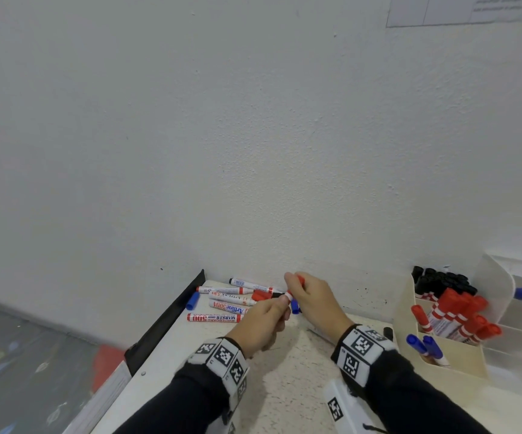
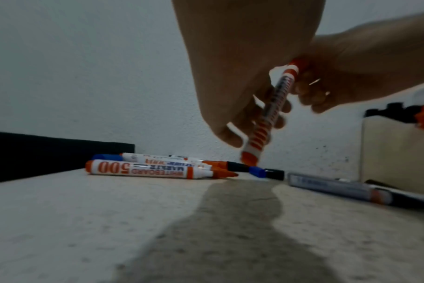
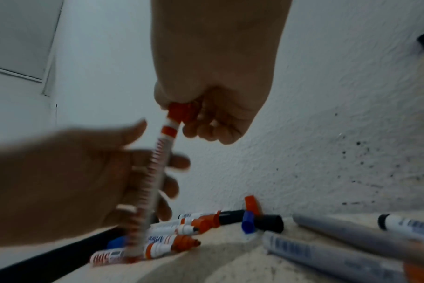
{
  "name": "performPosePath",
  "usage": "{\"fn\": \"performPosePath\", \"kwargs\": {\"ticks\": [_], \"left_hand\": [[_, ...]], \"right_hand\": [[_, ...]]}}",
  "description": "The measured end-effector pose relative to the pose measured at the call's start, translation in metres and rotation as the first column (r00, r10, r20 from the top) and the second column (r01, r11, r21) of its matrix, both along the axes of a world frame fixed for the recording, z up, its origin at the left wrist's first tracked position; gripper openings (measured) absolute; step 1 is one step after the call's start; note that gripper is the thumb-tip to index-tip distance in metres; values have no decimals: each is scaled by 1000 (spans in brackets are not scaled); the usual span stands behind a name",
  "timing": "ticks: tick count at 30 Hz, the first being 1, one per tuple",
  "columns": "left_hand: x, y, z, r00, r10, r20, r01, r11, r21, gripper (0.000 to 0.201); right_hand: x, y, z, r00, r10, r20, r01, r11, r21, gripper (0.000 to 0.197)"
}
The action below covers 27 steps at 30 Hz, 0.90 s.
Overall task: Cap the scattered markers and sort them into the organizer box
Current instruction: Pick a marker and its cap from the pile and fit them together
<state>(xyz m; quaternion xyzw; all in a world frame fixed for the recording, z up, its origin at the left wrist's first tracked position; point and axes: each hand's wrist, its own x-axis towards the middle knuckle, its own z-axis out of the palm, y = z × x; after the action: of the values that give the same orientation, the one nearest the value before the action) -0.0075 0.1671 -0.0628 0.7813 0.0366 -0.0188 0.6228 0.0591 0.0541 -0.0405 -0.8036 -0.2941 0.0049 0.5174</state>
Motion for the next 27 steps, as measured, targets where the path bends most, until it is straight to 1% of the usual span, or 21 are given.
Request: {"fn": "performPosePath", "kwargs": {"ticks": [2, 3, 4, 5, 6, 7, 8, 9, 10, 11, 12, 14, 16, 17, 18, 20, 21, 23, 25, 26, 27], "left_hand": [[3, 6, 2, 1000, 8, 4, -9, 989, 149, 48], [5, 12, 0, 1000, 21, 3, -21, 971, 237, 51], [7, 21, -4, 999, 39, 3, -38, 939, 341, 48], [8, 32, -10, 997, 74, -12, -58, 866, 496, 40], [8, 44, -17, 991, 123, -47, -61, 745, 664, 35], [7, 55, -22, 979, 178, -95, -32, 602, 798, 33], [6, 64, -27, 970, 214, -117, 2, 472, 881, 34], [5, 69, -31, 968, 216, -127, 33, 394, 919, 34], [6, 73, -35, 972, 201, -123, 44, 361, 932, 33], [5, 72, -37, 975, 191, -115, 39, 360, 932, 32], [5, 71, -39, 977, 194, -92, 12, 375, 927, 30], [6, 66, -40, 978, 205, -40, -47, 404, 914, 26], [7, 55, -41, 978, 205, -31, -58, 415, 908, 22], [7, 48, -40, 980, 194, -42, -43, 413, 910, 23], [7, 42, -40, 982, 187, -33, -47, 406, 913, 25], [10, 34, -39, 982, 186, -12, -66, 403, 913, 26], [10, 31, -37, 984, 179, -13, -60, 393, 917, 25], [8, 28, -33, 986, 163, -23, -42, 385, 922, 23], [7, 27, -31, 988, 148, -37, -21, 375, 927, 24], [6, 26, -30, 989, 140, -45, -10, 366, 930, 25], [6, 26, -29, 989, 138, -55, 1, 362, 932, 26]], "right_hand": [[2, -7, 7, 1000, -7, 16, 7, 999, -39, 31], [3, -12, 11, 1000, -15, 14, 16, 999, -31, 25], [4, -19, 16, 999, -34, 9, 34, 999, -14, 18], [7, -27, 22, 998, -66, 6, 66, 998, 9, 12], [11, -36, 28, 994, -110, 11, 109, 994, 32, 9], [15, -47, 35, 987, -160, 22, 159, 986, 57, 7], [19, -60, 42, 976, -214, 30, 211, 974, 78, 7], [23, -74, 48, 964, -265, 35, 261, 962, 82, 8], [25, -89, 53, 952, -304, 36, 301, 951, 63, 9], [26, -104, 56, 940, -340, 40, 339, 941, 20, 10], [26, -119, 59, 924, -378, 57, 381, 924, -41, 11], [25, -147, 64, 874, -469, 129, 485, 863, -142, 13], [22, -168, 68, 793, -583, 176, 605, 789, -111, 17], [21, -175, 70, 766, -619, 174, 637, 767, -73, 20], [20, -180, 71, 753, -637, 163, 651, 758, -45, 20], [18, -183, 70, 753, -630, 191, 648, 760, -47, 17], [17, -183, 68, 754, -618, 224, 648, 756, -95, 14], [18, -182, 60, 773, -563, 294, 629, 740, -238, 14], [20, -183, 50, 810, -495, 313, 585, 719, -376, 20], [19, -184, 45, 827, -472, 305, 562, 701, -439, 22], [18, -184, 40, 837, -442, 324, 547, 651, -526, 24]]}}
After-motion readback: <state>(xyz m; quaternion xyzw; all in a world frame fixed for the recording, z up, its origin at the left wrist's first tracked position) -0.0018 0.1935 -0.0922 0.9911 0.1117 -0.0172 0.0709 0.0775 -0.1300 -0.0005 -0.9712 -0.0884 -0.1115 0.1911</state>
